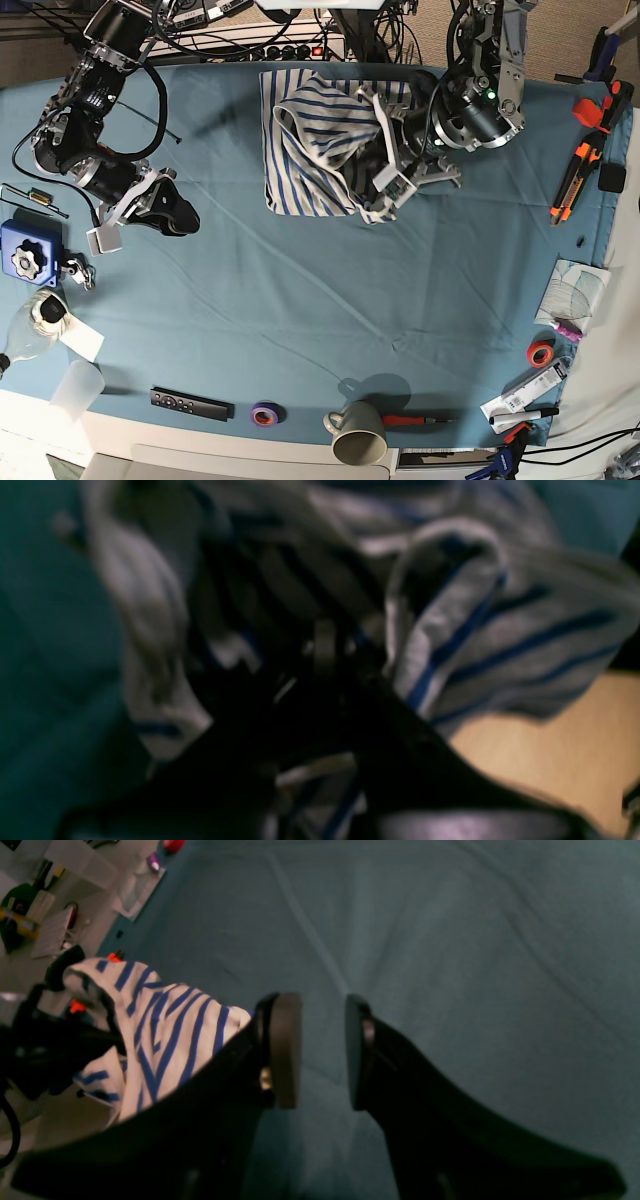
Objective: Fold the T-shirt properly
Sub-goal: 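Flatten the folded bundle with the left gripper and release it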
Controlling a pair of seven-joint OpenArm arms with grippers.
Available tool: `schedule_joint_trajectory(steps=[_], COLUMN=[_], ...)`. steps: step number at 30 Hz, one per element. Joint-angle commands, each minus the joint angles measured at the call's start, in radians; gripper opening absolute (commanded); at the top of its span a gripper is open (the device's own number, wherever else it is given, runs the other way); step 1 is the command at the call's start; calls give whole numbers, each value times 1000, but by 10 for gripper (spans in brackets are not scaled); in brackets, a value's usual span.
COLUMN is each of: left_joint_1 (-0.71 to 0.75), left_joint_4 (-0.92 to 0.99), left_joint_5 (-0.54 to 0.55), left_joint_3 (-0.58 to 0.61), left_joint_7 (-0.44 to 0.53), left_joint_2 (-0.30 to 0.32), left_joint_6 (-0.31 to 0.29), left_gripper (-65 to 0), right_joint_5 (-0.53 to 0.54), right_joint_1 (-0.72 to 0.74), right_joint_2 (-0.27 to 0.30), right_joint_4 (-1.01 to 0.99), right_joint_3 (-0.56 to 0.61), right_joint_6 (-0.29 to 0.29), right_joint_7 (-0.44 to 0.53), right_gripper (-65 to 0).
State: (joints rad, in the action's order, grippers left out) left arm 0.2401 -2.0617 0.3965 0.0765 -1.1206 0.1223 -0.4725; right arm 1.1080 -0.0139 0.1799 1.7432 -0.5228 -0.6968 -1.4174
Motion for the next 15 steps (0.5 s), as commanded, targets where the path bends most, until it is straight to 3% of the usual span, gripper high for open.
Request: schedule_joint_trajectory(steps=[1, 3, 15], left_joint_1=[2, 11, 15], left_joint_4=[-18, -18, -20], left_joint_5=[19, 30, 52], left_joint_3=[-1, -1, -60], left_joint_7=[-6, -28, -69], left_joint_2=[0, 8, 136], left_joint_6=[-23, -50, -21], left_gripper=[-650, -650, -650], right_joint_5=[28, 27, 27], right_joint_1=[14, 14, 14], right_joint_2=[14, 14, 14], right_joint_4=[17, 17, 18], right_joint_3=[-3, -3, -3], right_joint_6=[-1, -1, -1], right_joint_7=[21, 21, 21], right_gripper=[-491, -491, -491])
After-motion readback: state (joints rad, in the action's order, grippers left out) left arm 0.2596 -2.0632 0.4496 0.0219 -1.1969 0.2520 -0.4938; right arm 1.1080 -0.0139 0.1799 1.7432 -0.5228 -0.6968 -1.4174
